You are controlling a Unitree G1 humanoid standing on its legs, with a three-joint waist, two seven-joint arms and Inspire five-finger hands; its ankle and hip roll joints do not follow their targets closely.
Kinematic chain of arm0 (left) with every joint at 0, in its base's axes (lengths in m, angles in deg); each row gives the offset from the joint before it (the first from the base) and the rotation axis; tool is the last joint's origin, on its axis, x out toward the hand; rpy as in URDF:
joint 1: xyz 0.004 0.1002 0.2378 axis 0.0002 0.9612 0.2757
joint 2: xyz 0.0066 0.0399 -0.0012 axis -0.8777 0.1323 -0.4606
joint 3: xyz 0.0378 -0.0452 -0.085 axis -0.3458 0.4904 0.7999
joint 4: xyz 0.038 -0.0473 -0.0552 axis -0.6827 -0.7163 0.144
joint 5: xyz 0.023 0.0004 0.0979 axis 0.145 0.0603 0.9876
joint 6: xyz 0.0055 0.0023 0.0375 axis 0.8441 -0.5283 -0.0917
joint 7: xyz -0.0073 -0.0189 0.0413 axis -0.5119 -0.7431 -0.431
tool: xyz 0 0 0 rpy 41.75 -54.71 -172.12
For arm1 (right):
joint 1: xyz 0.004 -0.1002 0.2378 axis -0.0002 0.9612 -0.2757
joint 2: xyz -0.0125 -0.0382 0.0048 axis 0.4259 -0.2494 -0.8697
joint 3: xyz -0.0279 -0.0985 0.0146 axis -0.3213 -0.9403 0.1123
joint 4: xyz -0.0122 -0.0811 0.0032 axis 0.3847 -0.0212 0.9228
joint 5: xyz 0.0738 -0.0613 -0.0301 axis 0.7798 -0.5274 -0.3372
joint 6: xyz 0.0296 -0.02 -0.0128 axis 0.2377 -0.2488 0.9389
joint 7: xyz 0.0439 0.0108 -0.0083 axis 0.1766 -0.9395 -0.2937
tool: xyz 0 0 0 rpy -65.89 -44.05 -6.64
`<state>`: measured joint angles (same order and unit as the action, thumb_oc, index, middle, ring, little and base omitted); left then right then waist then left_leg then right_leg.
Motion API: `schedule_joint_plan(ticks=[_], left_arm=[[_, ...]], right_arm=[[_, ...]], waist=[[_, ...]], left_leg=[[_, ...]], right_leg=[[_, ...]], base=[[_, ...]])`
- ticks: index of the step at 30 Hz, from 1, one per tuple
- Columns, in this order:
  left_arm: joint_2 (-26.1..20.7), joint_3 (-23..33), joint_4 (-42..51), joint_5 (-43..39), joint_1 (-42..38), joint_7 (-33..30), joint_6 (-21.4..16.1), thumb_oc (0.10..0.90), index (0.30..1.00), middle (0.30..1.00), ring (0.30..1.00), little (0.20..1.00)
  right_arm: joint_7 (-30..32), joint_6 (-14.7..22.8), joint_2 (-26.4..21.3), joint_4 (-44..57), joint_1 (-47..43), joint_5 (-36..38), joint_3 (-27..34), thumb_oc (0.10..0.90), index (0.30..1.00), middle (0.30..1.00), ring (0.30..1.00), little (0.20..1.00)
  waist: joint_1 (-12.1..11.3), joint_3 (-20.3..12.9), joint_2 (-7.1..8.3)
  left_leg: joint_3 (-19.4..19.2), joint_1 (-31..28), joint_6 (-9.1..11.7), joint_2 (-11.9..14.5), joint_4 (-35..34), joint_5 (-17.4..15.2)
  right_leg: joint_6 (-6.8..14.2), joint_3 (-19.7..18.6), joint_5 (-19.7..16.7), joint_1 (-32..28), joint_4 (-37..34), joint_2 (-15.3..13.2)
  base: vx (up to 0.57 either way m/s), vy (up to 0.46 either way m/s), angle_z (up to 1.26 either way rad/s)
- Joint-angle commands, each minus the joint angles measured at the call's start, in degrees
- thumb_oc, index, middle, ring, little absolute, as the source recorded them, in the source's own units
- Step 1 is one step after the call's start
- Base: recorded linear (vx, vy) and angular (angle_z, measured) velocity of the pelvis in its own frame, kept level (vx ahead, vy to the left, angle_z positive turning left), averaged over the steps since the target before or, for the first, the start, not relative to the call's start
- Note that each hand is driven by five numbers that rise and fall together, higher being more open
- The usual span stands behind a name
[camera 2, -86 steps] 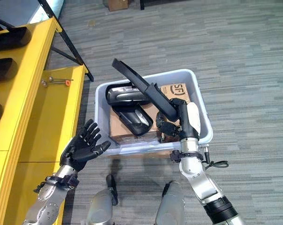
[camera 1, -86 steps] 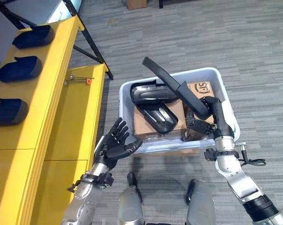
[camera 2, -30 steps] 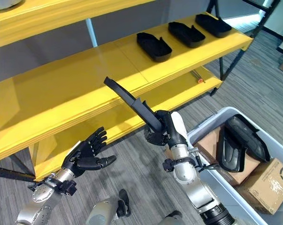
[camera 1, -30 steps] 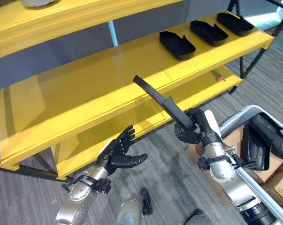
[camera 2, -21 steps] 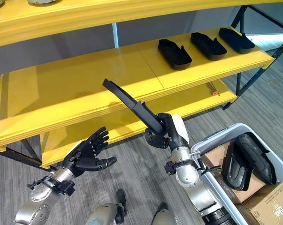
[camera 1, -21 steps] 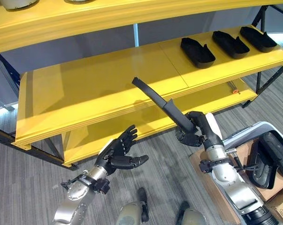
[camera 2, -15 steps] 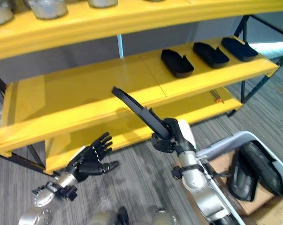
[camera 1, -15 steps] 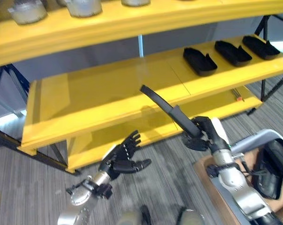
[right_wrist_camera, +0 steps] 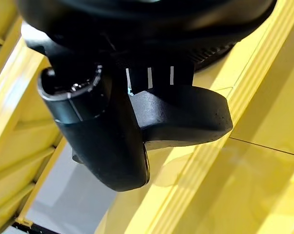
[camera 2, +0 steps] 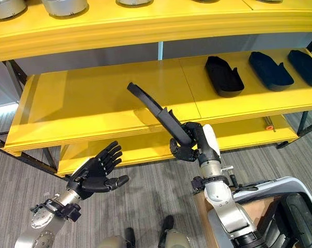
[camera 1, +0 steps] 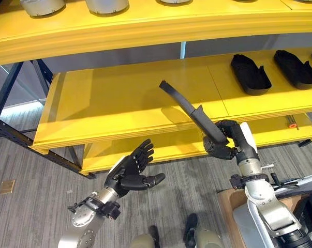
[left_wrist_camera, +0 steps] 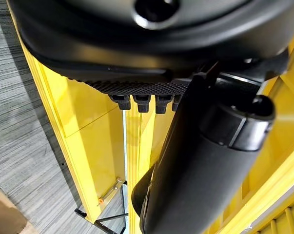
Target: Move parts from the plastic box to the shelf.
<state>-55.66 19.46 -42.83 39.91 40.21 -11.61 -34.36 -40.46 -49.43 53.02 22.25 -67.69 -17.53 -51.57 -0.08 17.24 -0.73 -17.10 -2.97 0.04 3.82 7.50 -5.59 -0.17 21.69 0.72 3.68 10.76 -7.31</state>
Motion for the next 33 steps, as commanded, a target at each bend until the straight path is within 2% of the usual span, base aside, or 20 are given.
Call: schedule_joint_plan(ticks=[1, 3, 4, 5, 6, 23, 33], left_arm=[[-0.9, 2.0, 6.5, -3.5, -2.0, 1.4, -3.6, 0.900, 1.000, 1.000, 1.000, 1.000], [-0.6, 1.3, 6.2, -2.7, -2.2, 1.6, -3.6, 0.900, 1.000, 1.000, 1.000, 1.000], [0.0, 0.7, 6.0, -2.7, -2.2, 1.5, -3.6, 0.900, 1.000, 1.000, 1.000, 1.000], [0.1, 0.5, 6.2, -2.5, -2.0, 1.2, -3.6, 0.900, 1.000, 1.000, 1.000, 1.000], [5.0, -0.5, -7.9, -1.9, -10.2, -3.7, -9.7, 0.900, 1.000, 1.000, 1.000, 1.000], [4.4, 0.6, -6.0, -2.6, -7.2, -3.0, -7.7, 0.900, 1.000, 1.000, 1.000, 1.000], [3.4, -0.2, -4.0, -1.6, -7.0, -2.4, -5.4, 0.900, 1.000, 1.000, 1.000, 1.000]], right_arm=[[4.5, 8.3, -0.4, 3.0, -5.8, 1.6, 3.7, 0.400, 0.300, 0.300, 0.300, 0.300], [5.1, 9.2, -0.3, 1.4, -6.6, 1.3, 3.9, 0.400, 0.300, 0.300, 0.300, 0.300], [6.0, 8.9, -0.3, 1.0, -7.1, 0.8, 4.0, 0.400, 0.300, 0.300, 0.300, 0.300], [5.9, 8.3, -0.3, 1.0, -7.2, 1.0, 4.0, 0.400, 0.300, 0.300, 0.300, 0.300], [-4.0, 13.3, 5.3, -8.8, 1.8, 5.3, 4.3, 0.400, 0.300, 0.300, 0.300, 0.300], [-0.9, 12.2, 4.7, -7.9, -0.2, 5.0, 3.8, 0.400, 0.300, 0.300, 0.300, 0.300], [2.5, 11.7, 3.0, -7.9, -5.6, 2.3, 4.8, 0.400, 0.300, 0.300, 0.300, 0.300]], waist=[[-0.9, -3.4, 0.47], [-0.6, -3.5, 0.37], [-0.2, -3.9, 0.06], [-0.1, -4.1, -0.09], [3.1, -5.9, 1.33], [2.1, -7.3, 1.62], [0.6, -7.3, 2.04]], left_leg=[[-6.7, -0.3, 0.4, 2.5, 11.2, -8.5], [-8.0, 0.2, 1.7, 5.4, 11.7, -6.0], [-9.1, -0.9, 2.8, 7.9, 8.5, -3.6], [-9.2, -1.4, 3.5, 8.8, 6.5, -2.0], [-7.8, -4.1, 2.7, 6.9, -5.4, 1.5], [-8.9, -5.0, 3.2, 7.1, -6.1, 1.9], [-9.3, -5.2, 3.0, 7.0, -5.8, 1.5]], right_leg=[[3.5, 2.8, 5.6, 0.2, 1.9, -2.2], [2.7, 3.1, 6.4, -0.1, 2.0, -2.1], [2.6, 3.4, 6.9, -0.3, 2.1, -2.2], [2.6, 3.4, 7.1, -0.6, 2.1, -2.3], [8.7, -1.2, 3.5, -7.2, -3.2, -7.0], [8.4, -0.7, 2.5, -9.7, -7.0, -6.6], [8.4, 0.1, 2.1, -10.1, -7.6, -6.5]], base=[[0.05, -0.030, 0.17], [0.05, 0.031, 0.17], [0.06, 0.130, 0.30], [0.04, 0.136, 0.39], [0.02, 0.065, 0.27], [0.01, -0.004, 0.00], [0.00, 0.000, 0.00]])
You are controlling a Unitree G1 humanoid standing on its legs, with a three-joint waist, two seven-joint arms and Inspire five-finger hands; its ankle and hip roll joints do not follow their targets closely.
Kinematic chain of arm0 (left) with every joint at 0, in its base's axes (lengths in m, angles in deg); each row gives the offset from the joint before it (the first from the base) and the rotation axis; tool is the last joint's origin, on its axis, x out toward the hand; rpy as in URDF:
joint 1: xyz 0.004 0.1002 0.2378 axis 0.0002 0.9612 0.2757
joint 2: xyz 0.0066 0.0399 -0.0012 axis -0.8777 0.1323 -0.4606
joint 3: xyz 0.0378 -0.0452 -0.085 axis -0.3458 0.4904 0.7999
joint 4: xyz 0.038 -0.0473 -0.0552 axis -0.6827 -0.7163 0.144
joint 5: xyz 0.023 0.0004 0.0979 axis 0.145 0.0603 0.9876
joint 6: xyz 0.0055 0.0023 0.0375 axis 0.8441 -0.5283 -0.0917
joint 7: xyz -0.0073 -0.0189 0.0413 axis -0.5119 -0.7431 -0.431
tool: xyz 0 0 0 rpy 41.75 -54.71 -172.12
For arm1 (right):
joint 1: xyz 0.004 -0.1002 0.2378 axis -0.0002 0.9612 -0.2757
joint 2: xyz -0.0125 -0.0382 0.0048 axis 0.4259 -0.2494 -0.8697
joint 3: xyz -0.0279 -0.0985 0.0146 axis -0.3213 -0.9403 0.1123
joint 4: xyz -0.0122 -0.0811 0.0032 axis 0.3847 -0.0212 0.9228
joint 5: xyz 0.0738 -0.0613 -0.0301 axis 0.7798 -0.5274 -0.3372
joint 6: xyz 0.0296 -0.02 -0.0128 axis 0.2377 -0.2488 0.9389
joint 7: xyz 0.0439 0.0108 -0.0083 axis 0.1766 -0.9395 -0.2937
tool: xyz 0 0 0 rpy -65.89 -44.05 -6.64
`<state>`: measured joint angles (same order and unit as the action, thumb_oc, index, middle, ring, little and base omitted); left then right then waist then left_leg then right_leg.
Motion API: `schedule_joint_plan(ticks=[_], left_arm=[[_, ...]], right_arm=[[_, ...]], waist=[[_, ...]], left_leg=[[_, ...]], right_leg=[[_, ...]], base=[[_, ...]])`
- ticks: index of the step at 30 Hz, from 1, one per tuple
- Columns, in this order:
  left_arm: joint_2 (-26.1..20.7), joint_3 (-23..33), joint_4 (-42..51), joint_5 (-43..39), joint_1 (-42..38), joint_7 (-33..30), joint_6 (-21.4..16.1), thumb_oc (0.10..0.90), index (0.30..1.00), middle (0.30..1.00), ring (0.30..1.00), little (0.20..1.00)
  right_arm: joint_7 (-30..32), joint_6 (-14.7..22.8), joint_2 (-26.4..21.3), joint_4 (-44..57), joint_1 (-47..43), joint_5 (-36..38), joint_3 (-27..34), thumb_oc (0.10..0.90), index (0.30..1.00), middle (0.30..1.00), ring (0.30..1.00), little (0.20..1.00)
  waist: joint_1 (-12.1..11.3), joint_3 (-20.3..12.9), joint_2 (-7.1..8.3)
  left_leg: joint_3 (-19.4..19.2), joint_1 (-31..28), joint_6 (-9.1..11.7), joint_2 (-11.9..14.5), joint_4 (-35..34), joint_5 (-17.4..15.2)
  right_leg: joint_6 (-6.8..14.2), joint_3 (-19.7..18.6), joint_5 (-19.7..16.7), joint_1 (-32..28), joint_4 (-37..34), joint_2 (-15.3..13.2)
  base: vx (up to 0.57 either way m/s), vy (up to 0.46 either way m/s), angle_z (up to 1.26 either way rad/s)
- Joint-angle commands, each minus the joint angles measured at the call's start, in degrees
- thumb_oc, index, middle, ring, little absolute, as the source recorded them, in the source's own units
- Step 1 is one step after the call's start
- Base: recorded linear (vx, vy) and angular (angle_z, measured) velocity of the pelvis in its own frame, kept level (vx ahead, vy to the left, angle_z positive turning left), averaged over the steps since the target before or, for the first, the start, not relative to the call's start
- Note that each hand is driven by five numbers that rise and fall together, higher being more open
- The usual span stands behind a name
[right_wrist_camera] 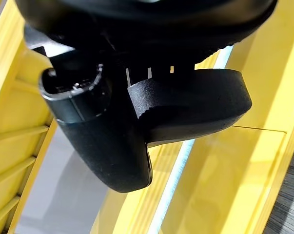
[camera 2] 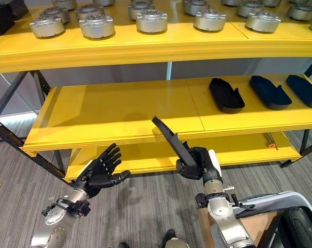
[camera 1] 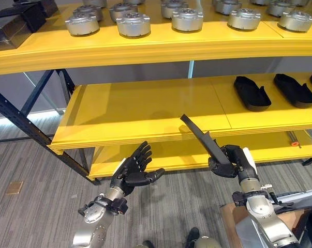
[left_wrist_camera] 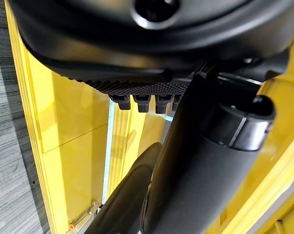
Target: Move parts from the plastic box to the shelf.
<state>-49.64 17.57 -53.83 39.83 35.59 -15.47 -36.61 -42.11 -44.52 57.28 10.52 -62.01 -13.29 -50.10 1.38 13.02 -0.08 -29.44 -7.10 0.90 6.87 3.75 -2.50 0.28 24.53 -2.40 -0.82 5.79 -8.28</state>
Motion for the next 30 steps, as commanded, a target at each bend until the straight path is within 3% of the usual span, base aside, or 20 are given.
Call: schedule_joint_plan(ticks=[1, 11, 21, 24, 30], left_arm=[[-2.6, 1.6, 7.0, -1.4, -2.4, 1.4, -3.1, 0.900, 1.000, 1.000, 1.000, 1.000], [-4.9, 2.5, 7.9, -0.6, 0.2, 1.9, 0.4, 0.900, 1.000, 1.000, 1.000, 1.000], [-7.9, 4.1, 8.5, -1.9, 2.5, 3.7, 2.2, 0.900, 1.000, 1.000, 1.000, 1.000], [-9.1, 3.7, 8.5, -2.9, 1.7, 4.5, 2.2, 0.900, 1.000, 1.000, 1.000, 1.000], [-10.2, 2.1, 8.1, -3.4, -0.2, 5.8, 2.7, 0.900, 1.000, 1.000, 1.000, 1.000]], right_arm=[[4.3, 6.7, -1.3, 3.8, -11.5, -2.1, 3.4, 0.400, 0.300, 0.300, 0.300, 0.300], [5.9, 3.0, -4.3, 0.5, -19.7, -4.5, 5.3, 0.400, 0.300, 0.300, 0.300, 0.300], [6.7, -2.8, -8.5, -3.9, -28.6, -8.6, 6.0, 0.400, 0.300, 0.300, 0.300, 0.300], [6.1, -5.5, -10.9, -8.3, -33.9, -9.0, 4.6, 0.400, 0.300, 0.300, 0.300, 0.300], [5.4, -7.0, -13.6, -16.4, -40.2, -8.0, 2.0, 0.400, 0.300, 0.300, 0.300, 0.300]], waist=[[-0.9, -3.1, 1.41], [-3.6, -3.0, 1.80], [-6.4, -1.7, 1.46], [-7.4, -1.0, 1.27], [-8.6, -0.7, 1.21]], left_leg=[[3.0, -1.1, 2.1, 3.9, -2.0, -1.6], [3.8, -0.9, 1.9, 3.8, -1.8, -1.7], [5.5, 0.2, 1.6, 3.0, 0.4, -4.0], [6.0, 1.1, 1.3, 2.5, 1.6, -4.6], [6.7, 2.0, 0.5, 1.6, 3.1, -5.3]], right_leg=[[7.9, -2.7, 5.2, -5.6, -2.7, -5.6], [7.8, -1.5, 5.1, -5.7, -2.5, -5.6], [8.5, -0.5, 5.7, -4.5, -0.7, -6.4], [8.4, -0.3, 6.1, -3.8, 0.4, -6.7], [8.6, -0.5, 6.2, -3.3, 1.6, -7.0]], base=[[0.00, 0.000, 0.00], [0.00, 0.001, 0.02], [0.01, 0.003, 0.10], [-0.02, 0.039, 0.08], [0.01, 0.070, 0.06]])
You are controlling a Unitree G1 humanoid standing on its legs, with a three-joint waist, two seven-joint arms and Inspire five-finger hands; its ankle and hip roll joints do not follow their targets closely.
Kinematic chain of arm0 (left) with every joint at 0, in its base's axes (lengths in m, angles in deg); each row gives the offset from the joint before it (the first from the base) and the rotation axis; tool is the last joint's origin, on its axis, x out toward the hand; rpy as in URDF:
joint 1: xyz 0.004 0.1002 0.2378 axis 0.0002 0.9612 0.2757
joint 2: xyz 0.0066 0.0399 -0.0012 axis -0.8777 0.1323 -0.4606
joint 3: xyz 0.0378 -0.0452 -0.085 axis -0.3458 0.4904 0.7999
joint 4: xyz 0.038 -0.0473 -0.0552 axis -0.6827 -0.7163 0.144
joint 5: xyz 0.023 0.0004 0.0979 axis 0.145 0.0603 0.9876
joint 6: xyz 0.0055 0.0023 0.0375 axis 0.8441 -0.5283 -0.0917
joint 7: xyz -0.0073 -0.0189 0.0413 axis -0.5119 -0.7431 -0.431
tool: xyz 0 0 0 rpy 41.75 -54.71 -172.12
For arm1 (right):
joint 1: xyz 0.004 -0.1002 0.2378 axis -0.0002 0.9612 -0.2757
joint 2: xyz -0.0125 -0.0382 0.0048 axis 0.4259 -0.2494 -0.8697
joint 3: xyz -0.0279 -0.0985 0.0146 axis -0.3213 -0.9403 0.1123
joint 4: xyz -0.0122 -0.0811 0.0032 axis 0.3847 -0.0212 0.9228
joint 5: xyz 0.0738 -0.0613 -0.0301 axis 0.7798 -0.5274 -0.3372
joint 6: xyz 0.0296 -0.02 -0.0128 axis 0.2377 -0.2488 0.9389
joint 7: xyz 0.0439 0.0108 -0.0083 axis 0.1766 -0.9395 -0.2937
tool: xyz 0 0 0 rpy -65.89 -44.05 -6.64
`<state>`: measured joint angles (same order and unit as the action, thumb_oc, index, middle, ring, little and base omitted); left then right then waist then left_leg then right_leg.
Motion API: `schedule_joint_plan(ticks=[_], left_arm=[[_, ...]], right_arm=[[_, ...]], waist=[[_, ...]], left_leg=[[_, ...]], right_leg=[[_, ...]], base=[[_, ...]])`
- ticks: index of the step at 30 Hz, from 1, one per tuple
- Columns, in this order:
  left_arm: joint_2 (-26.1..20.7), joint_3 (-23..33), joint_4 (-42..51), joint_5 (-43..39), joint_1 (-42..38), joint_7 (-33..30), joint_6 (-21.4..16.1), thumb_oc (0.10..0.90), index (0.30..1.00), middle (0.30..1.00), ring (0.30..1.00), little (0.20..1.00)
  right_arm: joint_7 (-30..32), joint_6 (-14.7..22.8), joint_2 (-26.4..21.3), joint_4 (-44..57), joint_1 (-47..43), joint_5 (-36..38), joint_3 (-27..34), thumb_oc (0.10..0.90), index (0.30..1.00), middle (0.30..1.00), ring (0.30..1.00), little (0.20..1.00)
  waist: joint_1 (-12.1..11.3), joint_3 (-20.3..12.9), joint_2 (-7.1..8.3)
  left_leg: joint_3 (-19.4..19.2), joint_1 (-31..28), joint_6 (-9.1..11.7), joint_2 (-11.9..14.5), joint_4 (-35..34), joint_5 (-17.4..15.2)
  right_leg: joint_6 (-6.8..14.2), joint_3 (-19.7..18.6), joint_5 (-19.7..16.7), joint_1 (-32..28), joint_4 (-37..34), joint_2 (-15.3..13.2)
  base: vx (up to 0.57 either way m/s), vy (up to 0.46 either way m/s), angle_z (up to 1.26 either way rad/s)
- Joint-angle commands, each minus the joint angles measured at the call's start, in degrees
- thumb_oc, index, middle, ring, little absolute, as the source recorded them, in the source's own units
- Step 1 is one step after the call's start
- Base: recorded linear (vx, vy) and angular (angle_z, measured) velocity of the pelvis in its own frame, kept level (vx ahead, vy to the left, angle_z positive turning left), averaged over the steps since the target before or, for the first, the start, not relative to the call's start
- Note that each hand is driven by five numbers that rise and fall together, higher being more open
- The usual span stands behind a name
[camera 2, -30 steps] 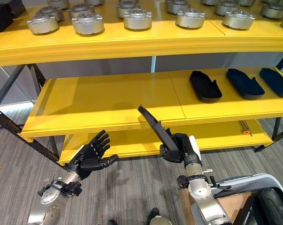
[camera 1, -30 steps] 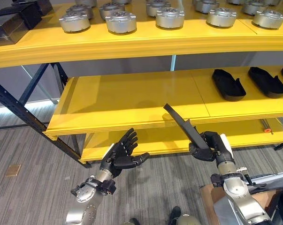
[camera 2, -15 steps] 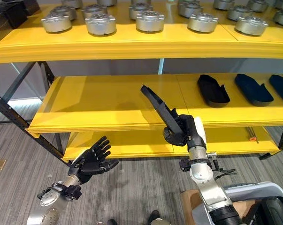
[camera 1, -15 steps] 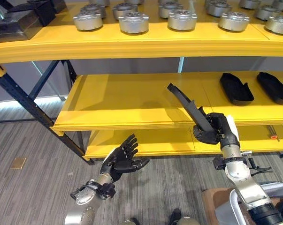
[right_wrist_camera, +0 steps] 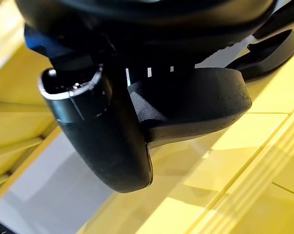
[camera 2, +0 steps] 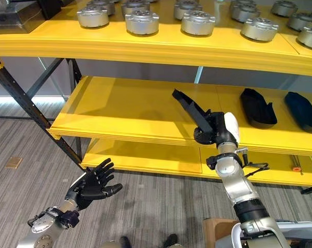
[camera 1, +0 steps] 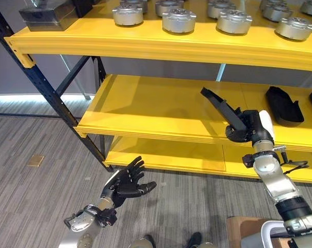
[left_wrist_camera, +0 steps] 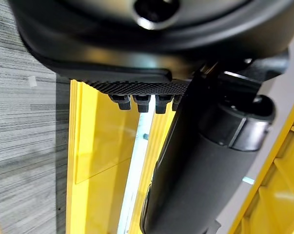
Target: Move parts from the plastic box to the shelf.
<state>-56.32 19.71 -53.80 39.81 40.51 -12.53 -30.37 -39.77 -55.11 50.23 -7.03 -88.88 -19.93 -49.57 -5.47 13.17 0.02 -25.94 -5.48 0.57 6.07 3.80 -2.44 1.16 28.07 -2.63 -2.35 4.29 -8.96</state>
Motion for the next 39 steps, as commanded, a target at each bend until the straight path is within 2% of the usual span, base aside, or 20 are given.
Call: schedule_joint_plan(ticks=[1, 6, 7, 8, 11, 13, 16, 17, 19, 20, 22, 24, 25, 28, 30, 33, 39], left_arm=[[-3.7, -0.3, 8.1, -3.4, -5.3, 3.2, -3.6, 0.900, 1.000, 1.000, 1.000, 1.000], [-4.5, -0.7, 7.7, -3.1, -6.1, 5.1, -3.4, 0.900, 1.000, 1.000, 1.000, 1.000], [-5.2, -1.2, 7.3, -0.1, -6.6, 5.4, -3.1, 0.900, 1.000, 1.000, 1.000, 1.000], [-5.3, -1.3, 7.2, -0.1, -6.8, 5.5, -3.1, 0.900, 1.000, 1.000, 1.000, 1.000], [-6.0, -1.3, 6.8, -1.5, -6.8, 5.9, -2.7, 0.900, 1.000, 1.000, 1.000, 1.000], [-6.1, -1.3, 6.8, -1.7, -6.2, 6.3, -2.7, 0.900, 1.000, 1.000, 1.000, 1.000], [-5.8, -1.7, 6.9, -2.2, -5.7, 5.6, -3.4, 0.900, 1.000, 1.000, 1.000, 1.000], [-5.5, -2.3, 7.4, -2.5, -5.1, 4.4, -4.3, 0.900, 1.000, 1.000, 1.000, 1.000], [-5.2, -2.7, 7.6, -2.7, -4.8, 3.8, -4.7, 0.900, 1.000, 1.000, 1.000, 1.000], [-5.2, -3.0, 7.8, -3.1, -5.0, 3.2, -4.7, 0.900, 1.000, 1.000, 1.000, 1.000], [-5.1, -3.7, 7.8, -3.3, -5.7, 2.7, -4.2, 0.900, 1.000, 1.000, 1.000, 1.000], [-5.1, -5.2, 7.4, -3.3, -7.3, 2.4, -4.0, 0.900, 1.000, 1.000, 1.000, 1.000], [-5.1, -5.8, 7.2, -3.2, -7.8, 2.6, -4.0, 0.900, 1.000, 1.000, 1.000, 1.000], [-5.6, -7.1, 6.9, -2.5, -7.3, 5.6, -4.9, 0.900, 1.000, 1.000, 1.000, 1.000], [-6.2, -7.2, 7.3, -3.0, -6.6, 6.4, -5.3, 0.900, 1.000, 1.000, 1.000, 1.000], [-6.4, -7.5, 8.8, -4.5, -6.5, 9.2, -5.5, 0.900, 1.000, 1.000, 1.000, 1.000], [-5.5, -10.7, 10.3, -5.2, -7.3, 11.2, -4.7, 0.900, 1.000, 1.000, 1.000, 1.000]], right_arm=[[3.2, 3.6, -6.8, 0.1, -13.9, -1.4, 1.3, 0.400, 0.300, 0.300, 0.300, 0.300], [2.7, 4.6, -7.6, -3.9, -16.0, -2.5, 0.7, 0.400, 0.300, 0.300, 0.300, 0.300], [2.5, 4.0, -8.2, -4.8, -16.5, -2.7, 0.5, 0.400, 0.300, 0.300, 0.300, 0.300], [2.7, 3.9, -8.3, -5.0, -16.5, -2.7, 0.4, 0.400, 0.300, 0.300, 0.300, 0.300], [2.8, 3.4, -8.9, -6.2, -16.7, -3.2, 0.2, 0.400, 0.300, 0.300, 0.300, 0.300], [2.1, 3.4, -9.0, -7.5, -17.1, -4.7, -0.2, 0.400, 0.300, 0.300, 0.300, 0.300], [1.0, 3.0, -9.0, -8.3, -18.3, -5.3, -0.8, 0.400, 0.300, 0.300, 0.300, 0.300], [-0.2, 2.5, -8.9, -9.9, -20.4, -5.5, -1.8, 0.400, 0.300, 0.300, 0.300, 0.300], [-0.8, 2.5, -8.9, -11.5, -22.0, -6.0, -2.4, 0.400, 0.300, 0.300, 0.300, 0.300], [-0.8, 2.4, -8.5, -12.3, -22.7, -6.3, -2.9, 0.400, 0.300, 0.300, 0.300, 0.300], [-0.3, 2.5, -8.1, -13.4, -23.2, -6.7, -3.4, 0.400, 0.300, 0.300, 0.300, 0.300], [-0.1, 2.1, -8.0, -14.0, -23.5, -7.5, -3.2, 0.400, 0.300, 0.300, 0.300, 0.300], [0.0, 1.9, -8.2, -14.3, -23.7, -7.7, -3.0, 0.400, 0.300, 0.300, 0.300, 0.300], [0.6, 1.9, -10.9, -14.8, -22.6, -6.7, -2.7, 0.400, 0.300, 0.300, 0.300, 0.300], [0.0, 2.3, -12.0, -14.6, -21.9, -6.9, -2.2, 0.400, 0.300, 0.300, 0.300, 0.300], [-0.5, 1.1, -12.7, -13.3, -21.5, -8.5, -3.3, 0.400, 0.300, 0.300, 0.300, 0.300], [-1.1, 0.3, -12.8, -14.7, -23.6, -9.0, -5.3, 0.400, 0.300, 0.300, 0.300, 0.300]], waist=[[-1.9, -0.8, 1.11], [-2.4, -0.6, 0.93], [-2.4, -0.6, 0.74], [-2.4, -0.5, 0.78], [-2.5, -0.6, 0.43], [-3.0, -0.6, -0.16], [-3.8, -0.5, -0.74], [-4.6, -0.4, -1.36], [-4.8, -0.2, -1.38], [-4.6, 0.0, -1.22], [-4.0, 0.3, -0.64], [-3.2, 1.1, 0.16], [-2.9, 1.5, 0.73], [-1.8, 1.7, 0.92], [-1.8, 1.7, 0.94], [-1.7, 2.0, 0.95], [-1.4, 1.9, 1.25]], left_leg=[[3.4, 0.4, 0.7, 2.2, 3.3, -5.6], [4.4, 1.0, -0.4, 1.2, 4.3, -6.3], [5.2, 1.4, -1.1, 0.2, 4.7, -6.6], [4.5, 1.9, -1.5, 0.1, 4.8, -5.7], [5.1, 2.1, -2.6, -1.0, 5.3, -6.3], [6.1, 1.0, -3.1, -2.0, 5.3, -7.8], [5.9, 0.1, -3.7, -2.8, 4.3, -7.8], [5.5, -1.3, -4.1, -3.5, 2.7, -8.0], [5.3, -2.2, -4.2, -4.3, 1.8, -8.2], [5.3, -2.7, -4.2, -4.8, 1.6, -8.7], [5.8, -3.3, -4.2, -5.6, 1.7, -9.9], [6.3, -3.3, -4.4, -6.0, 3.0, -12.3], [5.7, -2.6, -4.6, -6.1, 3.9, -12.0], [7.0, -1.2, -4.3, -5.6, 6.4, -12.7], [6.0, -0.6, -4.0, -5.0, 7.5, -12.7], [5.2, 0.5, -4.0, -3.6, 10.6, -13.5], [4.8, 0.4, -3.4, -1.4, 11.6, -13.2]], right_leg=[[7.8, -4.2, 6.4, -1.7, 3.4, -6.4], [7.7, -5.1, 7.3, -1.5, 5.0, -6.3], [7.7, -6.0, 7.8, -1.2, 6.2, -6.3], [7.2, -5.5, 7.1, -0.7, 6.3, -6.4], [7.0, -5.8, 8.0, -0.2, 8.5, -6.6], [6.9, -5.0, 10.3, -0.1, 12.2, -6.4], [6.6, -2.5, 10.0, 1.4, 16.9, -7.6], [7.0, 0.7, 8.4, 4.2, 21.3, -9.8], [7.3, 1.3, 6.9, 5.2, 20.4, -10.4], [7.6, 1.0, 5.7, 5.4, 17.3, -10.3], [8.9, -0.5, 1.6, 6.4, 12.2, -10.7], [11.3, -3.8, -4.7, 8.7, 7.6, -12.9], [11.0, -4.5, -6.8, 9.6, 6.2, -13.6], [11.1, -8.8, -6.3, 8.6, 3.4, -12.0], [10.9, -8.1, -5.1, 7.9, 3.8, -11.3], [9.7, -7.0, -0.9, 7.8, 6.9, -10.4], [8.3, -6.6, 2.7, 7.6, 9.7, -8.7]], base=[[0.01, 0.060, 0.03], [0.00, 0.122, 0.02], [-0.09, 0.150, 0.05], [-0.10, 0.198, 0.08], [-0.04, 0.157, 0.01], [0.05, 0.246, -0.09], [0.02, 0.194, -0.12], [0.02, 0.186, -0.16], [0.05, 0.057, -0.43], [0.09, -0.084, -0.53], [0.12, -0.157, -0.23], [0.13, -0.262, 0.02], [0.09, -0.303, 0.29], [0.15, -0.284, 0.43], [0.15, -0.223, 0.47], [0.17, -0.221, 0.32], [0.18, -0.192, -0.08]])
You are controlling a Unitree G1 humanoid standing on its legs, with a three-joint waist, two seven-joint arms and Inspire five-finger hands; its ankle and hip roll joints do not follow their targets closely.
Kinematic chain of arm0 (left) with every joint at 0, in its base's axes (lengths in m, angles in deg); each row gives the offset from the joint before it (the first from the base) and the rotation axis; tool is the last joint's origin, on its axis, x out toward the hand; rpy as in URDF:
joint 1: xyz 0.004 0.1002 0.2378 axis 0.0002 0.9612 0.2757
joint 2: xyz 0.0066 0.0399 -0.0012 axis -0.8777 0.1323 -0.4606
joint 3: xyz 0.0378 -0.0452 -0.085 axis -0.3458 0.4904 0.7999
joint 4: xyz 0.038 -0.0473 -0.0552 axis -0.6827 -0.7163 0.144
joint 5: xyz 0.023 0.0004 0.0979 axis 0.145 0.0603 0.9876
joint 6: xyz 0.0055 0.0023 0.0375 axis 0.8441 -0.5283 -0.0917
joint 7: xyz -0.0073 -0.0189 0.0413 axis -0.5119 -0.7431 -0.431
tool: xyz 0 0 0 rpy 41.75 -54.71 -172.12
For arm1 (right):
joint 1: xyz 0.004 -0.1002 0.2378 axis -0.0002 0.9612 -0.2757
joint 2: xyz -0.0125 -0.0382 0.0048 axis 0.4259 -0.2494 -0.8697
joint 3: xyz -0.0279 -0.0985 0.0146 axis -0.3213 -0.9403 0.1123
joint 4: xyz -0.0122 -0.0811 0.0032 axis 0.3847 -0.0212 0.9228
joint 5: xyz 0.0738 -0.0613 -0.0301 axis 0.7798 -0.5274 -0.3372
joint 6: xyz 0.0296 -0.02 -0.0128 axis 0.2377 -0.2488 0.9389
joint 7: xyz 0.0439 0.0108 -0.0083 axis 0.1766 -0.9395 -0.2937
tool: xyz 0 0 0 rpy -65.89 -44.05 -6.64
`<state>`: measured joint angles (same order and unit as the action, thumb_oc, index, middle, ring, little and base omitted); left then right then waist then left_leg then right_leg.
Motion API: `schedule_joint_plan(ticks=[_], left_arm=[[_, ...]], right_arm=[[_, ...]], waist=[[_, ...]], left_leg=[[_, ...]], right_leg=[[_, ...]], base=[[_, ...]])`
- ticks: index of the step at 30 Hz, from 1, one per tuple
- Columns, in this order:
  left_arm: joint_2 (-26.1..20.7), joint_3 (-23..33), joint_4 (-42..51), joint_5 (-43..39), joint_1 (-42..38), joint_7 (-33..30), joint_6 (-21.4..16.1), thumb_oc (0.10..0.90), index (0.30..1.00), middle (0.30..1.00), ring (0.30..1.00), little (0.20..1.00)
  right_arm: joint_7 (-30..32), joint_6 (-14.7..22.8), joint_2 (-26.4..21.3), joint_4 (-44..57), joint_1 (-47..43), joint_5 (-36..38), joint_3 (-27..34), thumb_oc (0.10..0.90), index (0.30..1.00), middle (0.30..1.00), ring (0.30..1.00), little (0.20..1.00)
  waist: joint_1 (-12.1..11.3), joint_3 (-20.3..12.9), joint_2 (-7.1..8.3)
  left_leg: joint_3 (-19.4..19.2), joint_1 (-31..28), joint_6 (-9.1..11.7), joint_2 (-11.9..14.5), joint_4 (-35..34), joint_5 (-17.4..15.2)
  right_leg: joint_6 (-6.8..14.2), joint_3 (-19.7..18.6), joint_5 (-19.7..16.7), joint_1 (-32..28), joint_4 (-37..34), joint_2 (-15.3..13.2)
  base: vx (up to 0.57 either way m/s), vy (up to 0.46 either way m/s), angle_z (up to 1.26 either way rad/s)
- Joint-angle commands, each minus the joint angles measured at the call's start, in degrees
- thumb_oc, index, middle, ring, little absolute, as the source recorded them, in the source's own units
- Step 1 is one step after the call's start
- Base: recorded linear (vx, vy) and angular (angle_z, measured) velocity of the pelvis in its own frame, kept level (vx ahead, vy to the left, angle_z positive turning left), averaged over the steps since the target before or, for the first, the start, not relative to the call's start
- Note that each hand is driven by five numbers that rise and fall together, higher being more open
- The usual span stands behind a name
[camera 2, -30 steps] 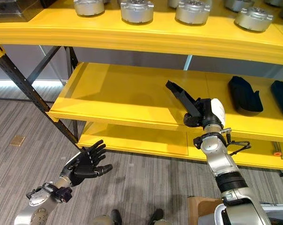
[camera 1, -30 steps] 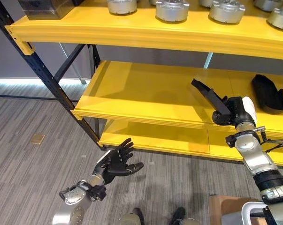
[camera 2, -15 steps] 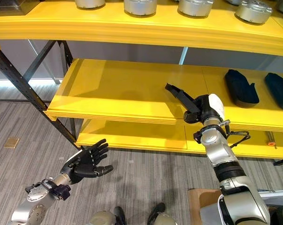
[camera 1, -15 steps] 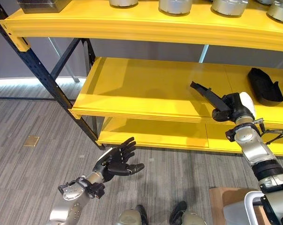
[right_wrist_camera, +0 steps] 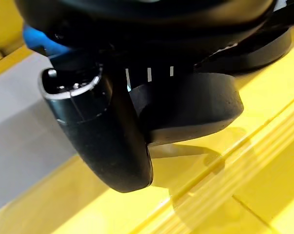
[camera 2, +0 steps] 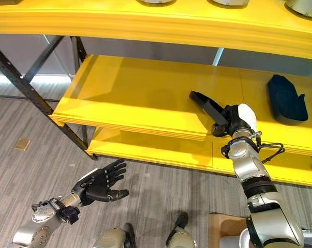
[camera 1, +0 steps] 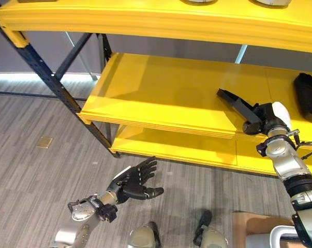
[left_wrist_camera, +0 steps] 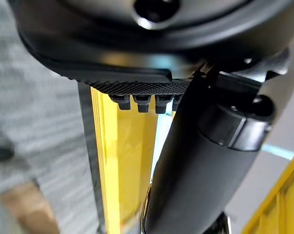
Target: Move parts from the plastic box to the shelf.
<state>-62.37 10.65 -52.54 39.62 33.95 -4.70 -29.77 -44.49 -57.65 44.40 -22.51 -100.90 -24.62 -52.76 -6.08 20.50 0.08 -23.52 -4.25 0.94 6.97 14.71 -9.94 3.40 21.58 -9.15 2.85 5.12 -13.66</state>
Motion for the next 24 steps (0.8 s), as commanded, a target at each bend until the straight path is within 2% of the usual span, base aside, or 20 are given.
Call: schedule_joint_plan(ticks=[1, 7, 8, 12, 15, 16, 17, 20, 23, 24], left_arm=[[0.7, -2.4, 9.3, -5.1, -1.5, 3.2, -4.8, 0.900, 1.000, 1.000, 1.000, 1.000], [0.9, -4.7, 9.0, -4.8, -4.0, 3.4, -3.3, 0.900, 1.000, 1.000, 1.000, 1.000], [1.0, -5.0, 9.1, -4.4, -4.1, 3.2, -3.0, 0.900, 1.000, 1.000, 1.000, 1.000], [1.1, -5.2, 8.6, -4.3, -4.3, 1.9, -2.0, 0.900, 1.000, 1.000, 1.000, 1.000], [1.2, -4.7, 8.4, -4.7, -4.0, -0.4, -1.5, 0.900, 1.000, 1.000, 1.000, 1.000], [1.3, -4.6, 8.1, -5.0, -4.1, -1.4, -1.8, 0.900, 1.000, 1.000, 1.000, 1.000], [1.4, -4.7, 7.6, -5.1, -4.4, -1.7, -2.4, 0.900, 1.000, 1.000, 1.000, 1.000], [1.9, -4.8, 6.6, -4.9, -4.8, -2.0, -3.2, 0.900, 1.000, 1.000, 1.000, 1.000], [2.6, -3.9, 6.5, -4.2, -4.6, -0.9, -5.3, 0.900, 1.000, 1.000, 1.000, 1.000], [2.8, -3.8, 6.9, -3.9, -4.2, -1.1, -5.7, 0.900, 1.000, 1.000, 1.000, 1.000]], right_arm=[[3.5, 2.7, -7.0, 0.5, -12.2, -4.5, -2.4, 0.400, 0.300, 0.300, 0.300, 0.300], [3.0, 2.3, -8.2, -0.4, -13.9, -4.8, -3.6, 0.400, 0.300, 0.300, 0.300, 0.300], [2.8, 2.2, -8.4, -0.2, -13.7, -5.2, -3.6, 0.400, 0.300, 0.300, 0.300, 0.300], [2.6, 1.6, -8.7, -1.1, -13.9, -4.9, -3.7, 0.400, 0.300, 0.300, 0.300, 0.300], [1.9, 2.2, -8.7, -2.6, -14.8, -4.4, -4.1, 0.400, 0.300, 0.300, 0.300, 0.300], [2.0, 2.7, -8.6, -3.8, -15.8, -4.4, -5.0, 0.400, 0.300, 0.300, 0.300, 0.300], [2.6, 3.0, -8.5, -4.8, -16.6, -4.3, -5.5, 0.400, 0.300, 0.300, 0.300, 0.300], [3.2, 4.0, -8.9, -6.3, -17.5, -3.7, -6.2, 0.400, 0.300, 0.300, 0.300, 0.300], [2.8, 4.1, -8.2, -7.3, -19.4, -3.8, -8.3, 0.400, 0.300, 0.300, 0.300, 0.300], [2.4, 3.5, -8.0, -6.9, -19.4, -4.0, -8.6, 0.400, 0.300, 0.300, 0.300, 0.300]], waist=[[-0.6, -5.4, 1.23], [0.9, -5.8, 1.12], [1.2, -6.0, 0.86], [1.9, -6.9, 0.82], [2.5, -8.0, 0.79], [2.6, -8.0, 0.58], [2.2, -7.5, 0.62], [1.6, -6.4, 0.26], [0.5, -5.2, -1.07], [0.1, -5.2, -1.67]], left_leg=[[2.4, -0.8, -3.5, -1.8, 0.6, -5.4], [1.6, -1.2, -2.0, 1.2, 0.0, -4.0], [2.2, -1.8, -1.5, 1.7, 0.2, -4.9], [1.7, -2.4, -0.5, 3.5, 1.3, -5.1], [0.9, -3.6, 0.2, 4.4, 4.1, -6.1], [0.2, -1.7, 2.8, 7.1, 11.2, -0.8], [0.9, 1.8, 3.8, 8.5, 16.2, 2.0], [3.0, 7.5, 5.1, 9.4, 19.9, 6.3], [3.5, 8.6, 5.7, 8.3, 7.8, 10.7], [3.4, 9.1, 5.4, 8.8, 3.4, 14.2]], right_leg=[[5.9, -0.2, 9.7, 2.5, 9.4, -3.7], [3.9, -0.5, 13.6, 2.9, 13.5, -2.7], [4.2, -1.1, 15.3, 2.6, 14.7, -2.3], [2.0, -0.6, 18.2, 2.3, 17.1, -1.2], [-0.5, 0.4, 20.5, 2.1, 18.3, 0.5], [-2.9, 0.9, 21.9, 0.7, 16.9, 2.9], [-4.0, 0.7, 22.4, -0.3, 15.9, 4.1], [-4.9, 0.0, 23.0, -2.3, 14.4, 6.1], [-3.8, -0.8, 23.2, -4.5, 13.3, 6.9], [-4.0, -0.3, 22.2, -4.7, 12.8, 7.0]], base=[[0.17, -0.185, -0.04], [0.16, -0.163, 0.04], [0.23, -0.198, 0.19], [0.15, -0.184, 0.14], [0.12, -0.207, 0.10], [0.11, -0.305, 0.13], [0.09, -0.285, 0.13], [0.04, -0.092, 0.14], [0.13, 0.117, 0.01], [0.25, 0.318, -0.11]])
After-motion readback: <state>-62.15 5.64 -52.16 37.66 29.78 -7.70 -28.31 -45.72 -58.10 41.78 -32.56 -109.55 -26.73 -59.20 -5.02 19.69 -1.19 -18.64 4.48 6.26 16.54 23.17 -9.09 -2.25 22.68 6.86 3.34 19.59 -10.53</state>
